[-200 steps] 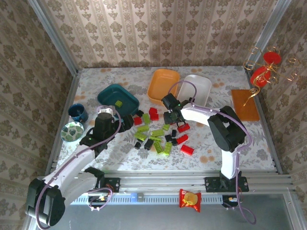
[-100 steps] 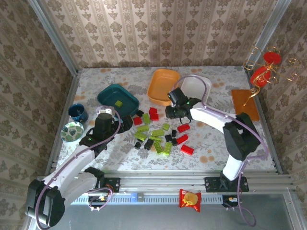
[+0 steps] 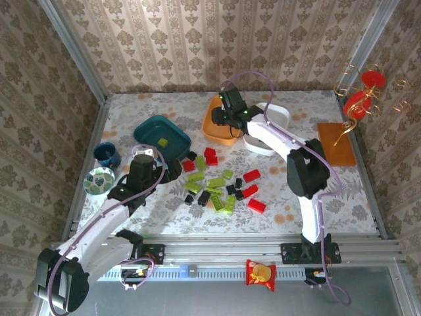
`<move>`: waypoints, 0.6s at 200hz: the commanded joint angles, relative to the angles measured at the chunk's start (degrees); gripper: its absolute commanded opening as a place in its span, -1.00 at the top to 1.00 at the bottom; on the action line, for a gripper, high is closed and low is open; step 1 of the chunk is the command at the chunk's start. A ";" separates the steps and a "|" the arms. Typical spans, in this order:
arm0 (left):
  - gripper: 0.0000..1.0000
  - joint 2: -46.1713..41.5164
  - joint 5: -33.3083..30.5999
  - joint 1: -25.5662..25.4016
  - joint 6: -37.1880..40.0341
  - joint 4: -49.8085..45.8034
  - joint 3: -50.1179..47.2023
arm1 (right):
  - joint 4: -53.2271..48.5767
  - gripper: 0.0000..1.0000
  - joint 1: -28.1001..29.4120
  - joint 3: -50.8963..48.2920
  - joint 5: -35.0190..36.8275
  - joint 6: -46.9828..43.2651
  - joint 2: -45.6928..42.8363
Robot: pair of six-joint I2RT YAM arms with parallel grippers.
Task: Sort the legos into containers by color
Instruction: Place the lego in the container.
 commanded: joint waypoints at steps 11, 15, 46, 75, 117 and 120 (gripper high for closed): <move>-1.00 -1.29 1.78 0.09 1.64 -3.75 1.73 | -5.77 0.33 -1.52 8.66 1.51 2.27 6.58; -1.00 -1.22 1.88 0.02 1.53 -3.94 1.70 | -6.51 0.29 -1.61 9.91 1.42 2.35 7.32; -0.97 -0.26 3.11 -0.03 1.34 -6.77 2.09 | -9.98 -0.16 -1.70 15.30 1.42 2.49 9.70; -0.90 1.66 4.45 -1.78 1.17 -9.18 2.61 | -9.71 -0.27 -1.70 13.79 1.59 2.05 6.56; -0.64 5.37 6.89 -8.54 0.81 -14.20 3.51 | -3.97 -0.29 -1.36 -1.30 0.37 1.96 -4.56; -0.63 5.72 6.90 -9.19 0.77 -14.46 3.46 | -3.52 -0.29 -1.40 -2.67 0.36 2.01 -5.45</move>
